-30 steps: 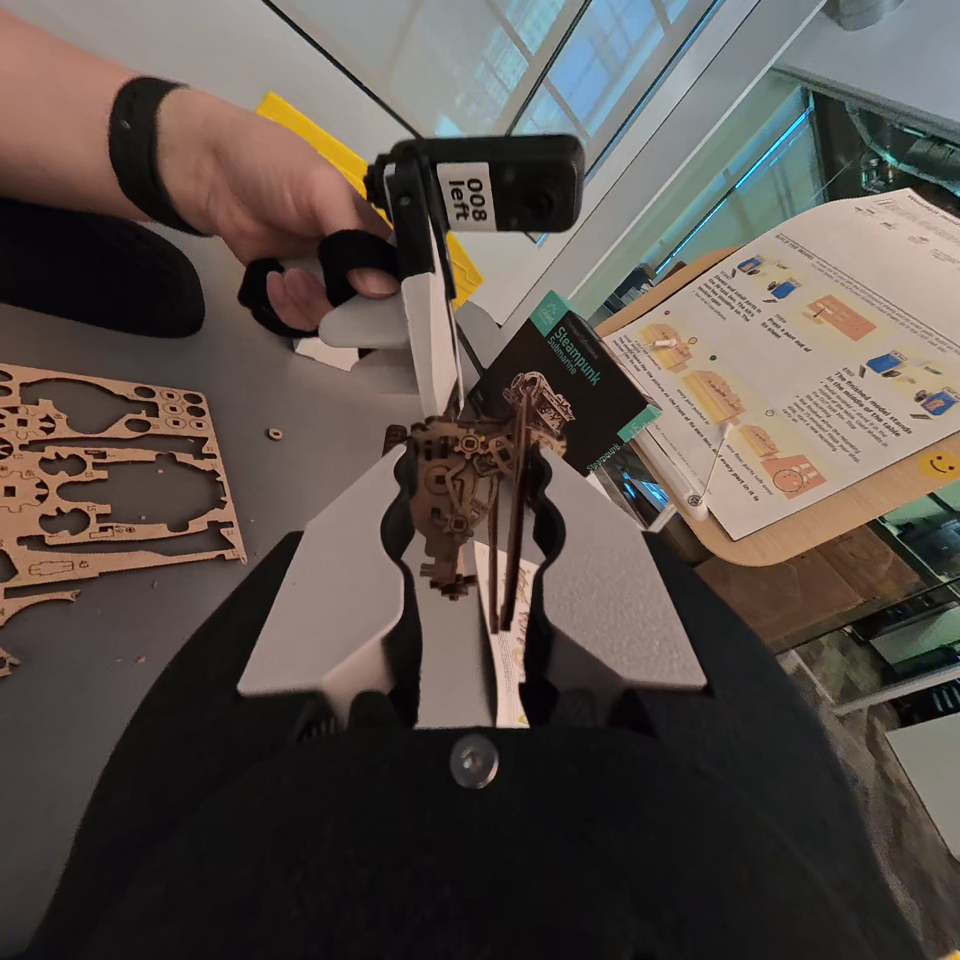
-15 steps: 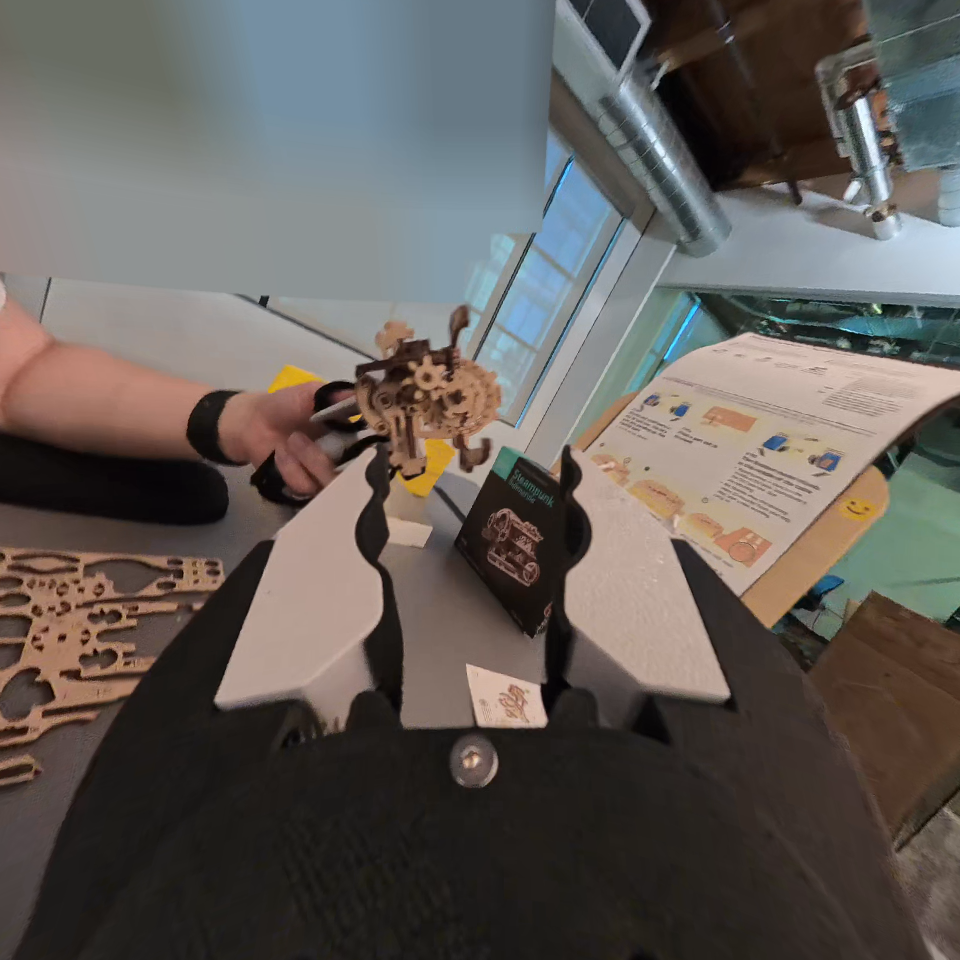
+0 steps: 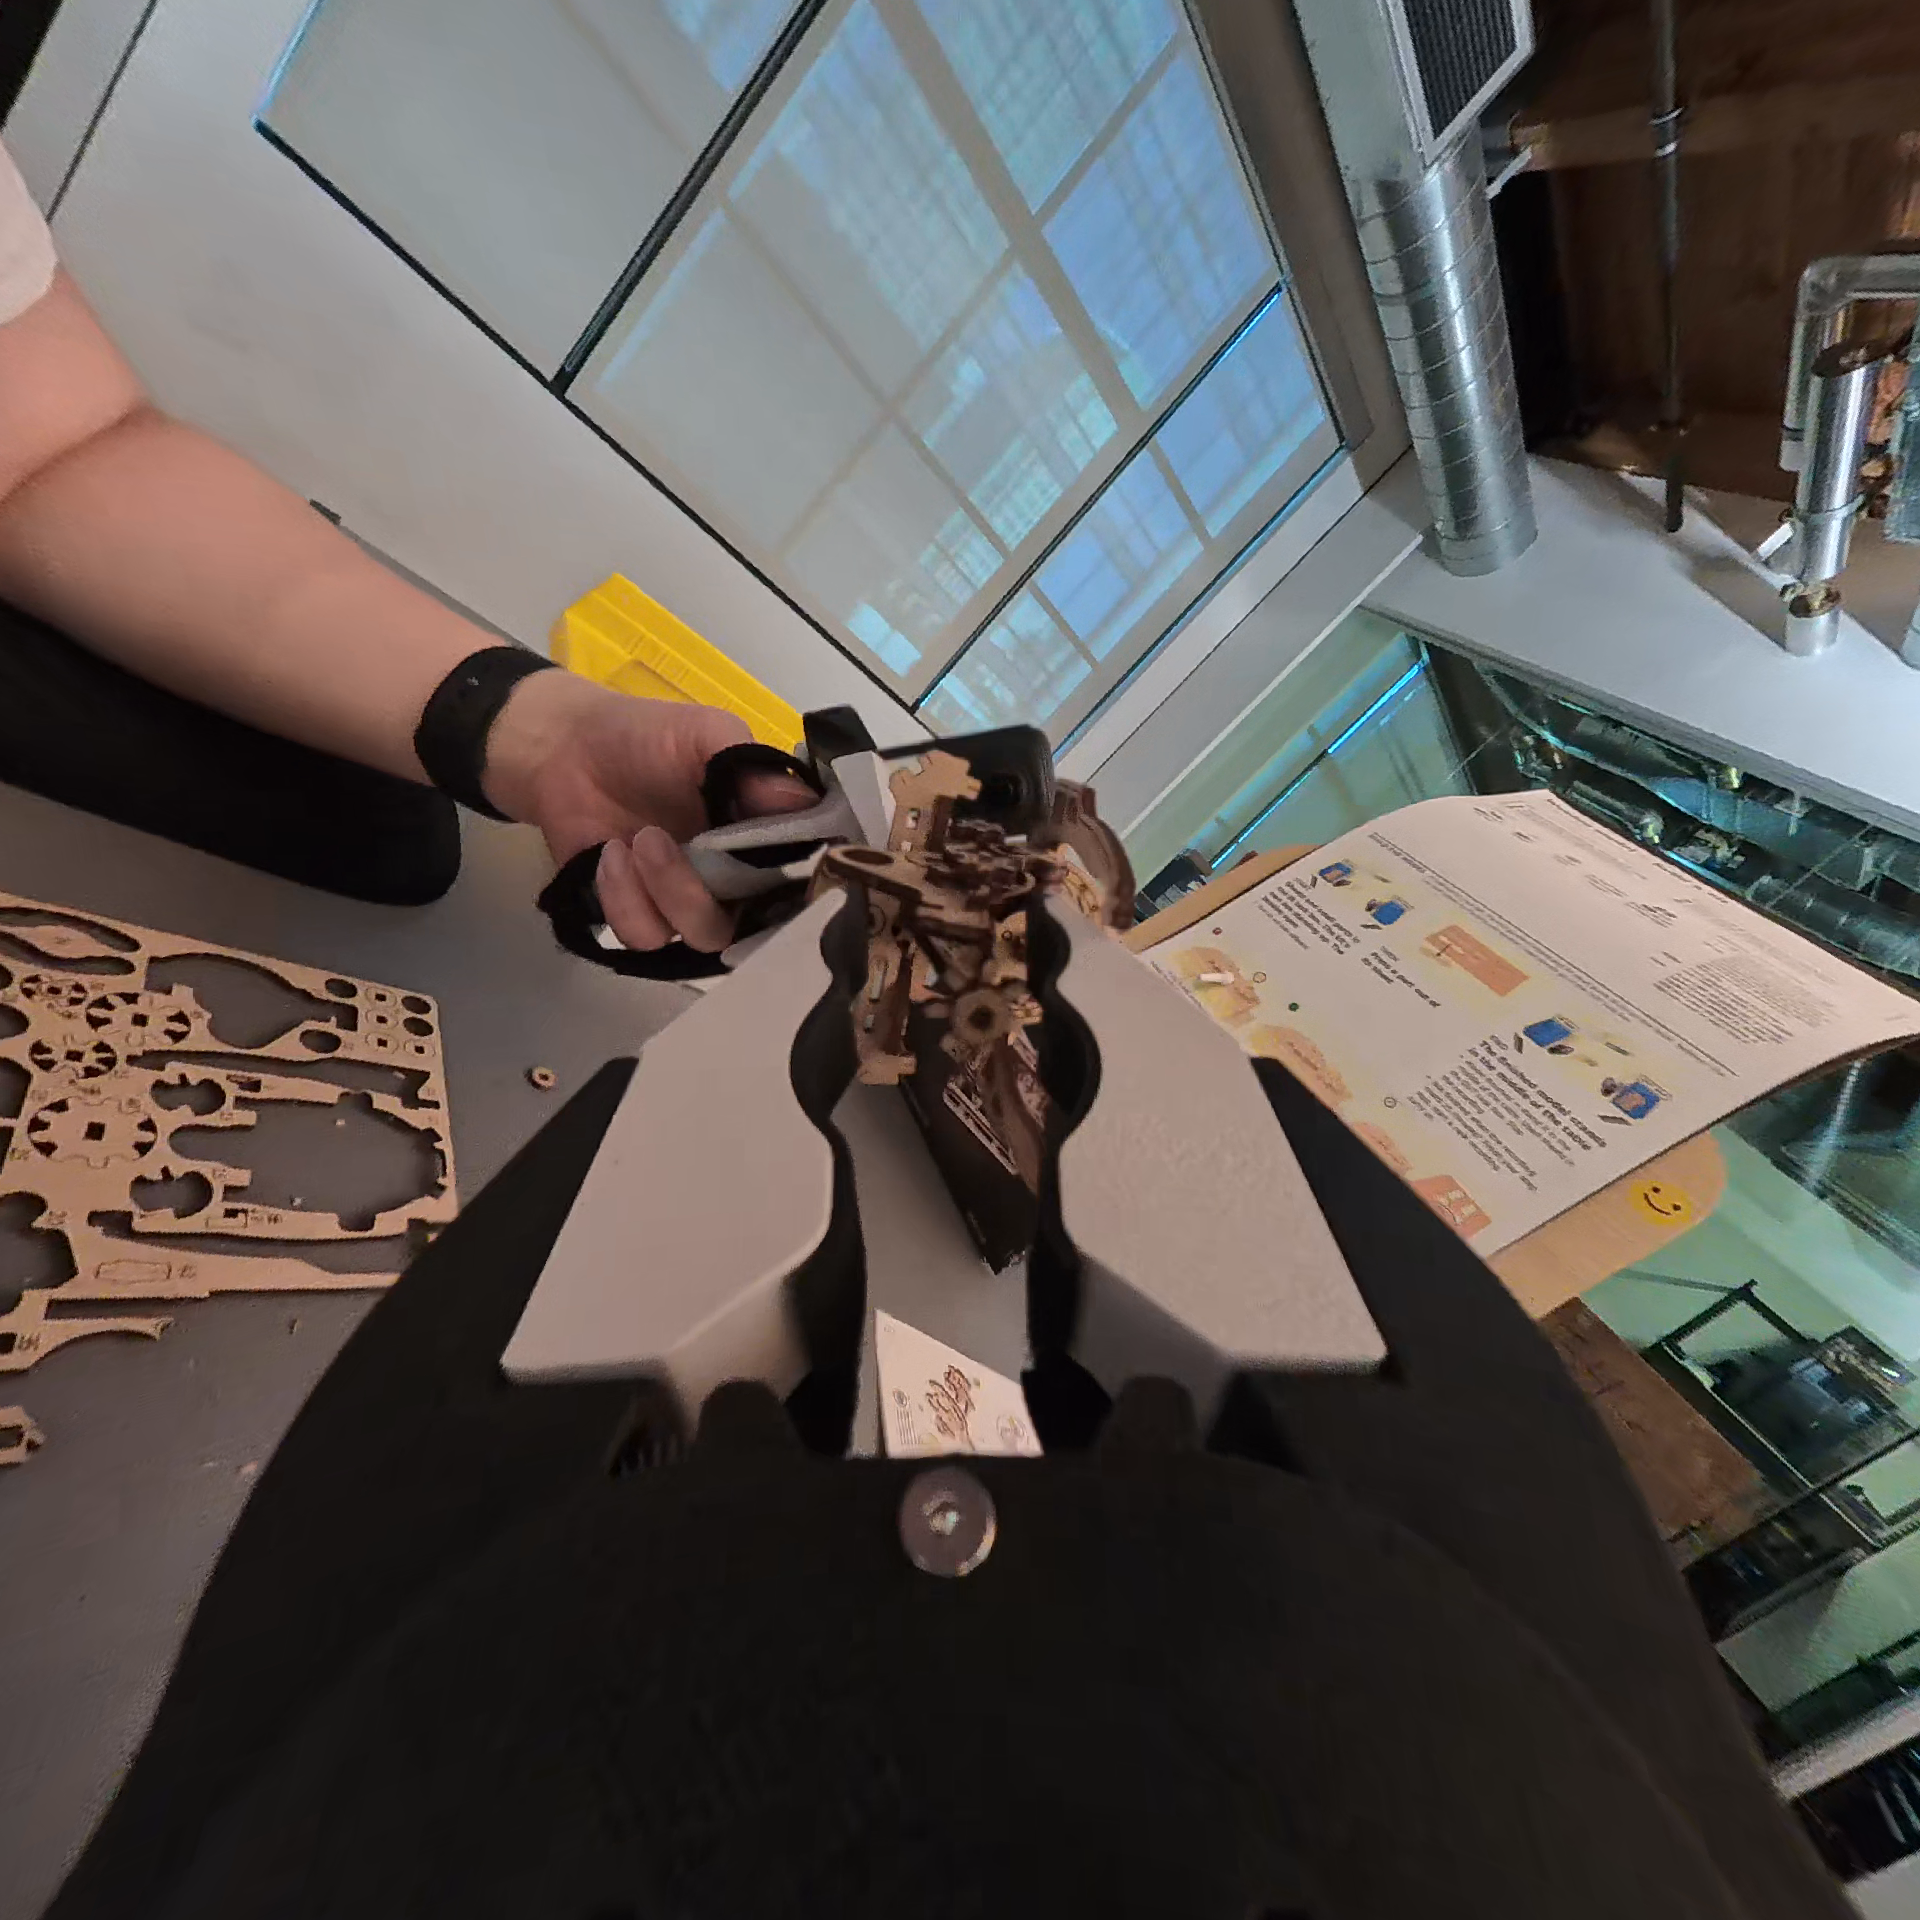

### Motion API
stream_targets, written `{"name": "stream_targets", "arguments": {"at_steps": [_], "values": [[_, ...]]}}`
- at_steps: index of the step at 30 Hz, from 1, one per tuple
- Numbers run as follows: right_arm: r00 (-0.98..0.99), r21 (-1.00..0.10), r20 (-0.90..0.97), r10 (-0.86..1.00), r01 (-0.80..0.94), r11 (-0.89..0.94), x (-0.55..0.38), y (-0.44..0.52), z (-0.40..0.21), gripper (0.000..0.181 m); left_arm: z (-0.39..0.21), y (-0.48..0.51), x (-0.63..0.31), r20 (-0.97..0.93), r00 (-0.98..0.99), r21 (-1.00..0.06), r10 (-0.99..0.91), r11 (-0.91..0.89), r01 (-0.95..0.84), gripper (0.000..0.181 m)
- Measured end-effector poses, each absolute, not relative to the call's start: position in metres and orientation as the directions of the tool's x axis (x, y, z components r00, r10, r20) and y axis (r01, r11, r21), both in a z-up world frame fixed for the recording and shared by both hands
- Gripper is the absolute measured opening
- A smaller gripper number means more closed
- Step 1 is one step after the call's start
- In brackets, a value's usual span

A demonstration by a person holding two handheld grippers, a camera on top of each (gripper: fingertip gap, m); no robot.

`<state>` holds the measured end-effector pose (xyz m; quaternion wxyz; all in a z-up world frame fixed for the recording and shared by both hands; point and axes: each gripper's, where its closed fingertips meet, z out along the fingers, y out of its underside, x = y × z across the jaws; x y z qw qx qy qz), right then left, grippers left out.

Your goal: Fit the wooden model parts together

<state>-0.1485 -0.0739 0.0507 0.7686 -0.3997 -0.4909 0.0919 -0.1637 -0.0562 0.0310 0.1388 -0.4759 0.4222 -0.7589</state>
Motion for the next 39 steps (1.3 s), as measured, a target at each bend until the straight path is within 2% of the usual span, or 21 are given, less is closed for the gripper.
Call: {"name": "stream_targets", "arguments": {"at_steps": [1,6,10,14,17,20,22,25,27,28,29,34,39], "values": [[0.499,-0.701,0.687,0.528,0.263,0.663,-0.148,-0.073,0.05,0.025,0.03,-0.056,-0.164,0.602,-0.5,-0.779,-0.623,-0.596,-0.194,0.011],[0.472,-0.72,0.676,0.566,0.26,0.643,-0.148,-0.074,0.046,0.021,0.028,-0.057,-0.165,0.584,-0.478,-0.802,-0.656,-0.557,-0.215,0.01],[0.478,-0.753,0.632,0.61,0.194,0.628,-0.147,-0.077,0.05,0.021,0.029,-0.06,-0.164,0.535,-0.467,-0.84,-0.704,-0.505,-0.201,0.011],[0.485,-0.765,0.611,0.626,0.155,0.625,-0.145,-0.08,0.054,0.018,0.034,-0.048,-0.166,0.406,-0.388,-0.912,-0.828,-0.392,-0.118,0.027],[0.485,-0.784,0.581,0.654,0.118,0.609,-0.145,-0.08,0.055,0.018,0.044,-0.041,-0.174,0.222,-0.329,-0.974,-0.918,-0.226,-0.025,0.031],[0.473,-0.822,0.528,0.705,0.075,0.565,-0.146,-0.078,0.051,0.017,0.04,-0.048,-0.175,-0.001,-0.287,-1.0,-0.958,0.005,-0.015,0.033],[0.461,-0.847,0.479,0.747,0.02,0.531,-0.147,-0.078,0.051,0.015,0.03,-0.05,-0.169,-0.104,-0.24,-0.991,-0.965,0.123,-0.062,0.047],[0.448,-0.871,0.432,0.782,-0.019,0.492,-0.145,-0.076,0.049,0.016,0.027,-0.052,-0.165,-0.246,-0.18,-0.965,-0.953,0.258,-0.048,0.035],[0.449,-0.878,0.421,0.788,-0.016,0.478,-0.143,-0.072,0.047,0.016,0.025,-0.054,-0.164,-0.287,-0.176,-0.952,-0.941,0.301,-0.055,0.02],[0.439,-0.887,0.414,0.797,-0.002,0.462,-0.144,-0.071,0.043,0.015,0.024,-0.055,-0.165,-0.297,-0.181,-0.949,-0.938,0.311,-0.054,0.007],[0.438,-0.894,0.408,0.801,0.014,0.447,-0.144,-0.068,0.039,0.015,0.024,-0.054,-0.165,-0.306,-0.172,-0.946,-0.936,0.319,-0.053,0.004],[0.426,-0.904,0.402,0.811,0.044,0.425,-0.146,-0.067,0.037,0.016,0.025,-0.051,-0.165,-0.367,-0.137,-0.924,-0.92,0.377,-0.059,0.002],[0.472,-0.898,0.426,0.772,0.116,0.425,-0.142,-0.06,0.038,0.022,0.027,-0.045,-0.165,-0.513,-0.044,-0.851,-0.857,0.515,-0.103,0.001]]}}
